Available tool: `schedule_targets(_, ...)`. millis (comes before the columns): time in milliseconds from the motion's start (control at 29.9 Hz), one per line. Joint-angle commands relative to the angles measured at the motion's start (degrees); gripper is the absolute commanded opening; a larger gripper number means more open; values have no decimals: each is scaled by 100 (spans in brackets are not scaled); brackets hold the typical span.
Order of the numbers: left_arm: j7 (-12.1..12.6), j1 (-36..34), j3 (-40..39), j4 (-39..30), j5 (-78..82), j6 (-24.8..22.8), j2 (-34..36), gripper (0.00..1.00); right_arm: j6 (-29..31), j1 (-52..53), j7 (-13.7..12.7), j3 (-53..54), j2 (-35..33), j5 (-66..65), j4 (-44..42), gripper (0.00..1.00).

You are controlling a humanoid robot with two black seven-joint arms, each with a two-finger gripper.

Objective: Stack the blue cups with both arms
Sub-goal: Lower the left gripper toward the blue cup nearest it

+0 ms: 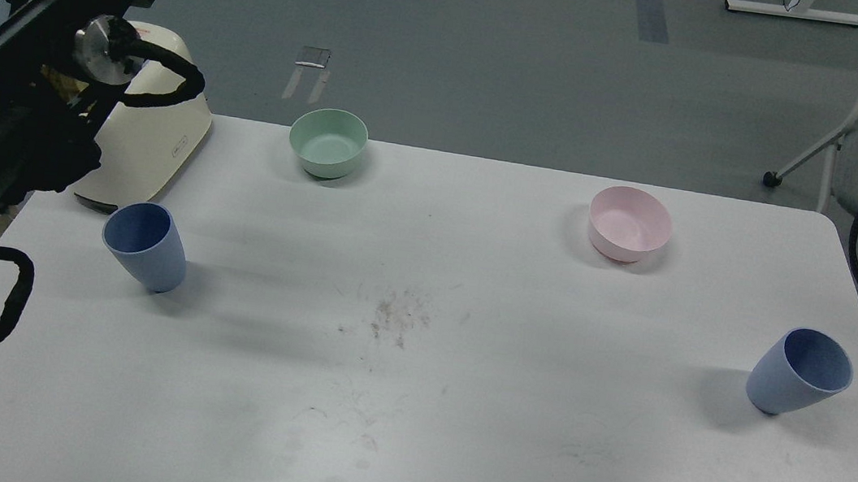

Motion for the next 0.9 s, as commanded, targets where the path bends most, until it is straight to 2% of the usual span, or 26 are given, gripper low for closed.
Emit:
schedule_targets(0,-14,75,10,-10,3,-1,-30,98,0,-191,-35,11,-83,26,174,100)
schedule_targets(535,-40,224,115,-10,65,-124,22,98,0,-323,-35,239,-118,220,166,100)
schedule_targets(635,-49,435,159,-246,144,-142,119,98,0,-402,-26,239,-215,220,166,100)
schedule_targets(702,-84,610,221,-702,502,-107,460,98,0,-490,0,239,-224,220,166,100)
schedule_targets(869,-382,1146,247,-1712,2002,-98,1198,97,0,-631,26,248,-215,220,192,100)
